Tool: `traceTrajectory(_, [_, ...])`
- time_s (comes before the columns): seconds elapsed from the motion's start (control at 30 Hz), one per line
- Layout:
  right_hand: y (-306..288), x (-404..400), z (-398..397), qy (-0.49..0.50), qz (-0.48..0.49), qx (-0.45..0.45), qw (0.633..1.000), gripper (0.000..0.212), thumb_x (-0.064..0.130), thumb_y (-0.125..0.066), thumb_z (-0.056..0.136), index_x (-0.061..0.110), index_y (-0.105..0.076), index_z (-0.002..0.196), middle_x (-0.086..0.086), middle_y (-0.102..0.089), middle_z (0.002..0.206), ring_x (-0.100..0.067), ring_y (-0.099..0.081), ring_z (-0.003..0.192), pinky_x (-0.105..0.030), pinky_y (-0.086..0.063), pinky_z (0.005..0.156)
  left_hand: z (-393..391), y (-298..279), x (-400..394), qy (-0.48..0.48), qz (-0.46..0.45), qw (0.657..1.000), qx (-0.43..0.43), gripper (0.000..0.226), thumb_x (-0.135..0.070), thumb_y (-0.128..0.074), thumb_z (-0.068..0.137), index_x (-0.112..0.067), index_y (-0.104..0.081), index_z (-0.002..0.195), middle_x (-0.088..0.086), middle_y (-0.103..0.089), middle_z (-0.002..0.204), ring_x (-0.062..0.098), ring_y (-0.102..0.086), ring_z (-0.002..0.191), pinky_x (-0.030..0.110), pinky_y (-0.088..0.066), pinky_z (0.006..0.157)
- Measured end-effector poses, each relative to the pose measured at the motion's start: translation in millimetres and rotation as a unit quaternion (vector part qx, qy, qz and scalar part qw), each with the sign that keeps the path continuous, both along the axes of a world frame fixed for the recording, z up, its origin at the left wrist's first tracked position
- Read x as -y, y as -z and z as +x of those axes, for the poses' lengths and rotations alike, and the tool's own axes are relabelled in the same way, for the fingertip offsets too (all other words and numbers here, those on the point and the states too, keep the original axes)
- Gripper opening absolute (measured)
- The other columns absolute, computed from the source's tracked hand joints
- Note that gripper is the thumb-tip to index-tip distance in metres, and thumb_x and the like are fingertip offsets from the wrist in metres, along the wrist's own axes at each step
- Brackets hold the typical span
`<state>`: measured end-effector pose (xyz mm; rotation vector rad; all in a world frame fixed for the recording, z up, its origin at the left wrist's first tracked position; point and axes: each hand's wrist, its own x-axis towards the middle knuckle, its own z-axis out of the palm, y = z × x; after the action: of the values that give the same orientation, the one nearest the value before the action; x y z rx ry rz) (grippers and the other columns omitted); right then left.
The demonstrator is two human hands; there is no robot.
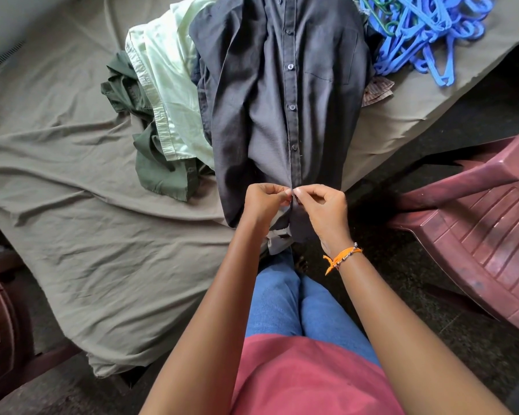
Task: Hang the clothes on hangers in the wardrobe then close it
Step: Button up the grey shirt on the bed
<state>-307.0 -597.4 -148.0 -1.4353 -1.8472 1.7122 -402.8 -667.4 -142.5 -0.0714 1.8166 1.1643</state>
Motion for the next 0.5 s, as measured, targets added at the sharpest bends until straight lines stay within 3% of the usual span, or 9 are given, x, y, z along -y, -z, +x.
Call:
traceTrajectory(0.13, [2.3, 2.5, -4.7, 0.011, -0.004, -0.004, 1.0, 0.015, 0.002, -0.073, 0.076, 0.014, -0.067, 0.083, -0.002, -0.069, 0.077, -0.011, -0.067, 0.075, -0.021, -0.055, 0.071, -4.3, 3.9, 2.1, -0.002, 0.014, 0.998, 0.063, 0.023, -0.021, -0.06, 0.092, -0.013, -0.065, 0.072, 0.005, -0.059, 0.071, 0.013, -0.054, 0.066, 0.023, -0.04, 0.055])
traceTrajectory(0.23, [4.4, 4.4, -7.7, 0.005, 0.035, 0.008, 0.999, 0.016, 0.003, -0.075, 0.074, 0.014, -0.066, 0.082, -0.001, -0.068, 0.074, -0.013, -0.067, 0.073, -0.024, -0.056, 0.07, -6.3, 4.7, 0.0, 0.009, -0.022, 0.998, 0.052, 0.022, -0.033, -0.07, 0.085, -0.016, -0.067, 0.071, 0.001, -0.061, 0.07, 0.008, -0.056, 0.065, 0.021, -0.043, 0.059])
traceTrajectory(0.4, [7.5, 7.1, -11.9, -0.028, 0.092, 0.018, 0.995, 0.012, 0.005, -0.076, 0.073, 0.011, -0.067, 0.079, 0.005, -0.063, 0.067, -0.004, -0.059, 0.061, -0.021, -0.055, 0.064, -7.6, 7.7, -3.0, -0.02, -0.034, 0.998, 0.043, 0.011, -0.013, -0.066, 0.087, -0.008, -0.069, 0.077, 0.002, -0.057, 0.064, 0.007, -0.051, 0.057, 0.011, -0.039, 0.043])
traceTrajectory(0.5, [10.2, 7.4, -13.2, -0.044, 0.125, 0.039, 0.99, 0.01, 0.008, -0.077, 0.073, 0.011, -0.068, 0.078, 0.007, -0.062, 0.065, -0.004, -0.059, 0.061, -0.018, -0.054, 0.063, -8.3, 12.0, -2.9, -0.015, -0.039, 0.999, 0.02, 0.02, -0.007, -0.06, 0.09, -0.009, -0.064, 0.071, 0.004, -0.055, 0.061, 0.01, -0.05, 0.056, 0.014, -0.042, 0.045])
